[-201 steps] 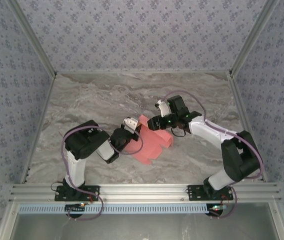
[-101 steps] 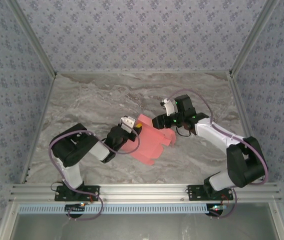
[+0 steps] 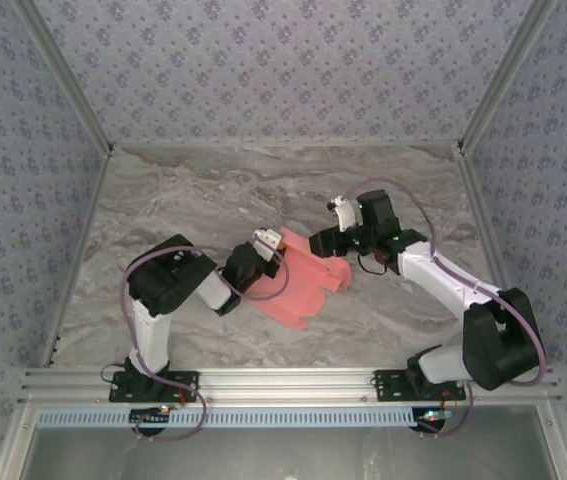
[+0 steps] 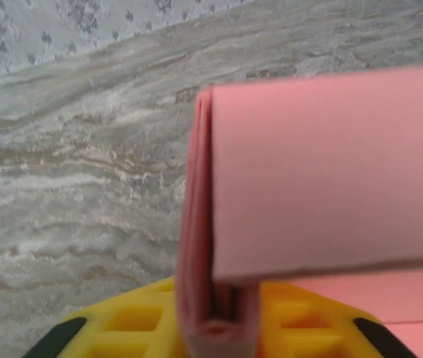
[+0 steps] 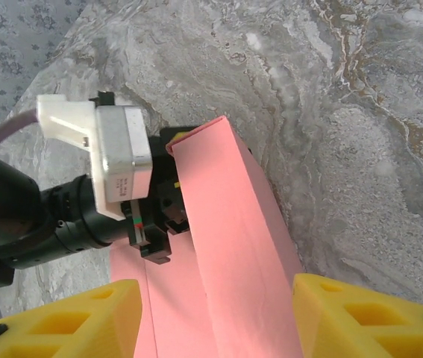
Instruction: Fold the paper box
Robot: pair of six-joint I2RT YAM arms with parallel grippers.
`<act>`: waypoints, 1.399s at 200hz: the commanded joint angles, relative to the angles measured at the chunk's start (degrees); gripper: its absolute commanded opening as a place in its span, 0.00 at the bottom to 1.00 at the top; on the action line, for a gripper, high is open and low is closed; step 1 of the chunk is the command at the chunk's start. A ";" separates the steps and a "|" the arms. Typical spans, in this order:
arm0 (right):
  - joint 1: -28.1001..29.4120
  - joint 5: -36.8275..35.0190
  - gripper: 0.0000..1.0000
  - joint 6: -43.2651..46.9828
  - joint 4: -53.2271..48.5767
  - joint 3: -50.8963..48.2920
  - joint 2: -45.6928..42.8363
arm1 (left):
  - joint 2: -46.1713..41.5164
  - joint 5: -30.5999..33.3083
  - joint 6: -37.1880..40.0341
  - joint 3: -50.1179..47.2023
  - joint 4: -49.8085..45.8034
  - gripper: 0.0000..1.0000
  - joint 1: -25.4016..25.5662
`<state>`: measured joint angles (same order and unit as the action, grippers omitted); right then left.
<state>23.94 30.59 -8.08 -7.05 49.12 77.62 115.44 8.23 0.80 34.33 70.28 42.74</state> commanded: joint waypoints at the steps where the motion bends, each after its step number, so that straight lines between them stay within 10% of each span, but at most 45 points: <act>1: -0.48 -2.42 0.58 0.19 0.10 -1.67 -2.82 | 1.13 1.37 0.33 -0.12 5.62 0.13 -0.06; 44: -0.57 -10.71 0.62 2.16 2.66 -7.64 -11.73 | -6.87 8.19 -3.32 -3.31 -0.21 0.02 -0.44; 102: 0.11 -11.70 0.70 11.35 10.46 -16.34 -26.44 | -26.96 5.04 -18.01 -1.45 -34.69 0.00 -5.57; 132: 0.27 -9.55 1.00 16.37 8.27 -18.08 -28.81 | -33.84 1.69 -25.06 -1.37 -43.80 0.04 -8.80; 223: 5.66 -13.55 0.96 39.14 21.75 -19.79 -19.82 | -41.81 -7.59 -27.02 0.57 -55.99 0.05 -10.40; 280: 5.61 -17.94 0.91 34.78 33.24 -22.49 -18.61 | -40.41 -13.16 -28.72 1.22 -54.15 0.04 -10.57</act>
<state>29.41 14.85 27.07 19.16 26.81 58.48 74.89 -0.75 -26.33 33.87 14.94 32.47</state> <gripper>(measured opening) 0.923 0.080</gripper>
